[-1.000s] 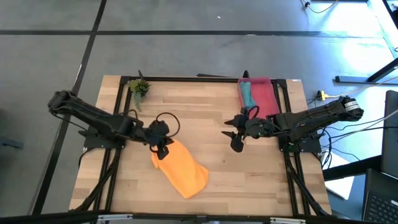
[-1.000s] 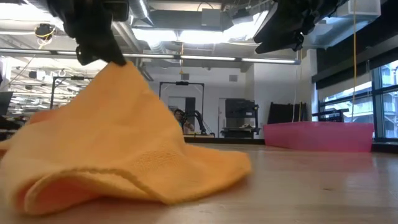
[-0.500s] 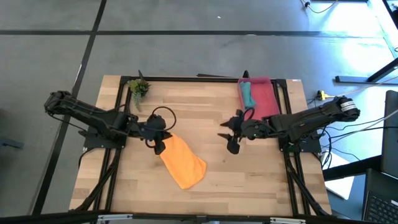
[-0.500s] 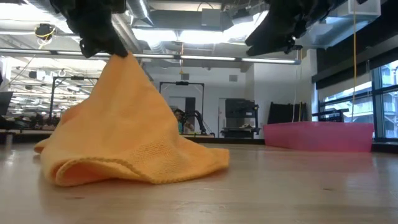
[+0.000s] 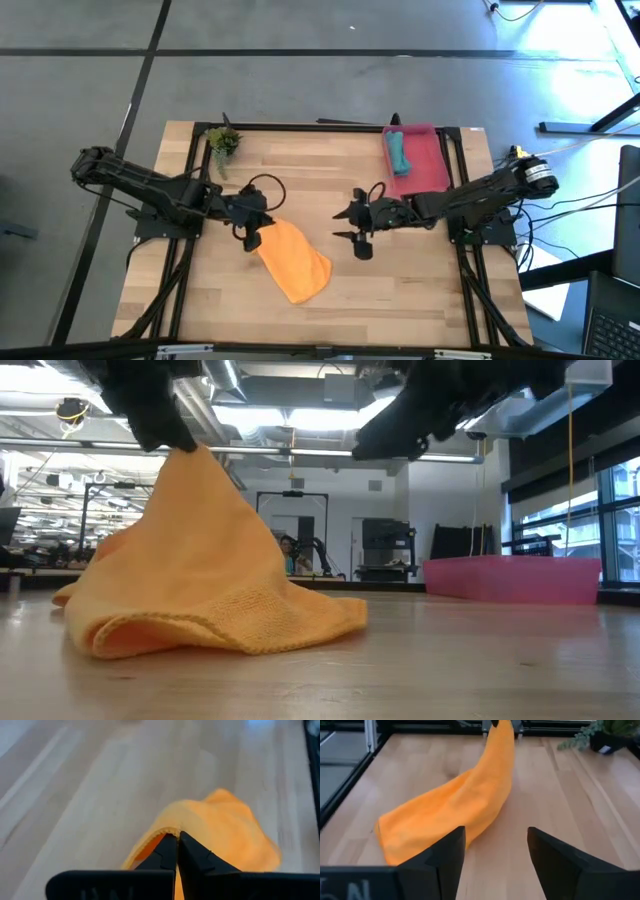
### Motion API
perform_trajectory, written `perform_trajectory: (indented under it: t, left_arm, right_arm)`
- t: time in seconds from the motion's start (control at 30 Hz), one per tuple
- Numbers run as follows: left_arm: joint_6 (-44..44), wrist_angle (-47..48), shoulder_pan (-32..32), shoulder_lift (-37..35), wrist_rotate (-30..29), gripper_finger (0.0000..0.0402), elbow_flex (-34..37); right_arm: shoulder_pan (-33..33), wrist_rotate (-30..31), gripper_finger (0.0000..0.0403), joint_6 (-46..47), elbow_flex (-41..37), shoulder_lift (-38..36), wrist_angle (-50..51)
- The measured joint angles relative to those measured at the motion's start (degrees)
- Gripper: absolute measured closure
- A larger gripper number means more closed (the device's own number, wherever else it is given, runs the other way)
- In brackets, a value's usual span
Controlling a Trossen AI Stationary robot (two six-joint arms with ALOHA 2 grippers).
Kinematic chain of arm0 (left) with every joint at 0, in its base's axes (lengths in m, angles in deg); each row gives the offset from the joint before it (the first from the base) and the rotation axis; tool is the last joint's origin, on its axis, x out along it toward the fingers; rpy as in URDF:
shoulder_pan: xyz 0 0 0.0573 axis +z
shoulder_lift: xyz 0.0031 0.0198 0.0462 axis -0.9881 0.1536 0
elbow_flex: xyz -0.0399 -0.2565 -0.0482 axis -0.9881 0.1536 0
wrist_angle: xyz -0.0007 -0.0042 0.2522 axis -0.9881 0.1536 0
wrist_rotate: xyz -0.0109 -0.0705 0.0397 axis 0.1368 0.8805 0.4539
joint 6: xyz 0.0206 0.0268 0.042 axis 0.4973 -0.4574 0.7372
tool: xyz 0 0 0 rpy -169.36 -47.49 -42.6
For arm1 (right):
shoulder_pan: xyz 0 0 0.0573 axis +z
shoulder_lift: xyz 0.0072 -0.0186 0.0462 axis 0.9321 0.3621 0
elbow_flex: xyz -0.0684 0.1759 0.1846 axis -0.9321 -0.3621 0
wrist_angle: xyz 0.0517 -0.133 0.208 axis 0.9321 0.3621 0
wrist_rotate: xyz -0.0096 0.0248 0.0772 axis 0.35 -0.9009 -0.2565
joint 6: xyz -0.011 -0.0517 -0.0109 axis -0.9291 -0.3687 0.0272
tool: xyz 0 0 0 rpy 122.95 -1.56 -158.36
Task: Roll microfiber towels into tight, uniform cylinder then place into a basket
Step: Roll the yellow microfiber cloth on the table
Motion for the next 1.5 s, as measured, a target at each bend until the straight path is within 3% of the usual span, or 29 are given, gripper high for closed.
perform_trajectory:
  t: [0.2, 0.37, 0.5, 0.6, 0.8, 1.0, 1.17, 1.5]
  left_arm:
    - [14.44, -1.11, -0.07, 0.0, 8.78, 0.0401, 0.0]
    - [21.41, -2.77, -0.05, 0.0, 16.49, 0.0401, -0.02]
    - [22.01, -2.7, -0.07, 0.0, 20.77, 0.0401, -0.02]
    - [18.25, -0.12, -0.05, 0.0, 20.43, 0.0401, -0.02]
    - [11.08, 8.54, -0.05, 0.0, 11.75, 0.0401, -0.02]
    - [10.23, 10.04, -0.05, 0.0, 10.96, 0.0401, -0.02]
    - [10.25, 10.03, -0.05, 0.0, 10.94, 0.0401, -0.02]
    - [10.45, 9.81, -0.05, 0.0, 10.94, 0.0401, -0.02]
  right_arm:
    - [-2.6, -4.57, 0.0189, -4.56, 0.0, 5.68, -11.39]
    - [-5.77, -16.86, 0.0189, -7.82, 0.0, 10.9, -22.61]
    - [-7.58, -23.58, 0.0189, -7.46, 0.04, 14.62, -27.96]
    - [-8.3, -25.52, 0.0189, -5.38, 0.28, 15.87, -25.92]
    - [-8.41, -25.69, 0.0189, -3.5, 0.31, 16.17, -17.53]
    - [-6.01, -26.75, 0.0189, -0.81, 0.31, 16.17, -7.15]
    - [-3.36, -26.9, 0.0189, 9.63, 0.33, 16.17, -2.72]
    - [-0.09, -25.46, 0.0189, 40.25, 0.33, 20.53, -4.09]
